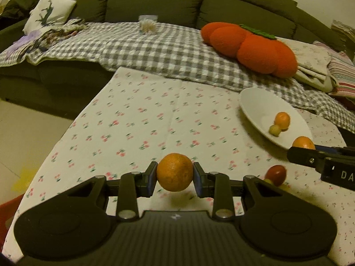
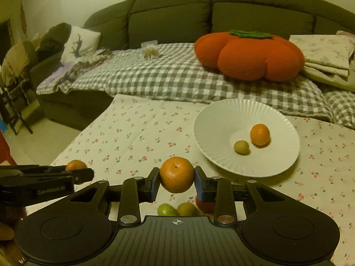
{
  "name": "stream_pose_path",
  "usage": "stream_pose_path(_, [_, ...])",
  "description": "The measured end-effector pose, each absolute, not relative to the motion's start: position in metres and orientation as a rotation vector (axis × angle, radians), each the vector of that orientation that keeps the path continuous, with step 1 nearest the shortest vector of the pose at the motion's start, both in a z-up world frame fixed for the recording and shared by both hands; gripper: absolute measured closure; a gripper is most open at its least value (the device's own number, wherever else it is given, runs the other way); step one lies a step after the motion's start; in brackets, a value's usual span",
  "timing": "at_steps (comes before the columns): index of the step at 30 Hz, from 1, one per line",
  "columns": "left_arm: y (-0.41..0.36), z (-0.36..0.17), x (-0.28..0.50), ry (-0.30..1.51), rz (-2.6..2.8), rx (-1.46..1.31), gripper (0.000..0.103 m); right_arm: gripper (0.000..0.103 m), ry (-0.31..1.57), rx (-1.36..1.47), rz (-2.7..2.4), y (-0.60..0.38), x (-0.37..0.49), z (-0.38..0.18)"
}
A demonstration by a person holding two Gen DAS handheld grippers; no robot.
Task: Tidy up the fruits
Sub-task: 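Carry both held oranges over the white plate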
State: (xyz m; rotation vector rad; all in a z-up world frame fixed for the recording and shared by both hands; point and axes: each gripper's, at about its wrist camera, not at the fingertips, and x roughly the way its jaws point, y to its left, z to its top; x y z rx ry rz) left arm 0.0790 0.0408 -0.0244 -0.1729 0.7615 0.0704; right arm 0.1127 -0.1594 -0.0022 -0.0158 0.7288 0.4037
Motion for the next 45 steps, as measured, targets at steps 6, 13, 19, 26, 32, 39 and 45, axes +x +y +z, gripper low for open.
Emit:
stream_pose_path(6, [0.019,-0.018,0.093,0.756,0.026,-0.154,0.072,0.072,0.705,0.016,0.382,-0.177,0.117,0.004])
stream_pose_path(13, [-0.011,-0.008,0.111,0.731,-0.028,-0.115,0.072,0.072,0.687,0.034,0.341,-0.201,0.124,0.007])
stream_pose_path(19, [-0.03,-0.008,0.129,0.742,-0.068,-0.101,0.072,0.072,0.688,0.048,0.313,-0.218,0.13,0.008])
stream_pose_path(26, [-0.054,-0.008,0.151,0.725,-0.118,-0.059,0.072,0.072,0.697,0.061,0.271,-0.236,0.143,0.005])
stream_pose_path(32, [-0.07,-0.016,0.172,0.717,-0.168,-0.031,0.072,0.072,0.706,0.081,0.224,-0.255,0.157,0.0])
stream_pose_path(39, [-0.085,-0.024,0.195,0.707,-0.193,0.011,0.072,0.072,0.72,0.103,0.184,-0.269,0.176,-0.009])
stream_pose_path(45, [-0.095,-0.034,0.212,0.708,-0.2,0.036,0.071,0.072,0.745,0.126,0.171,-0.276,0.193,-0.021])
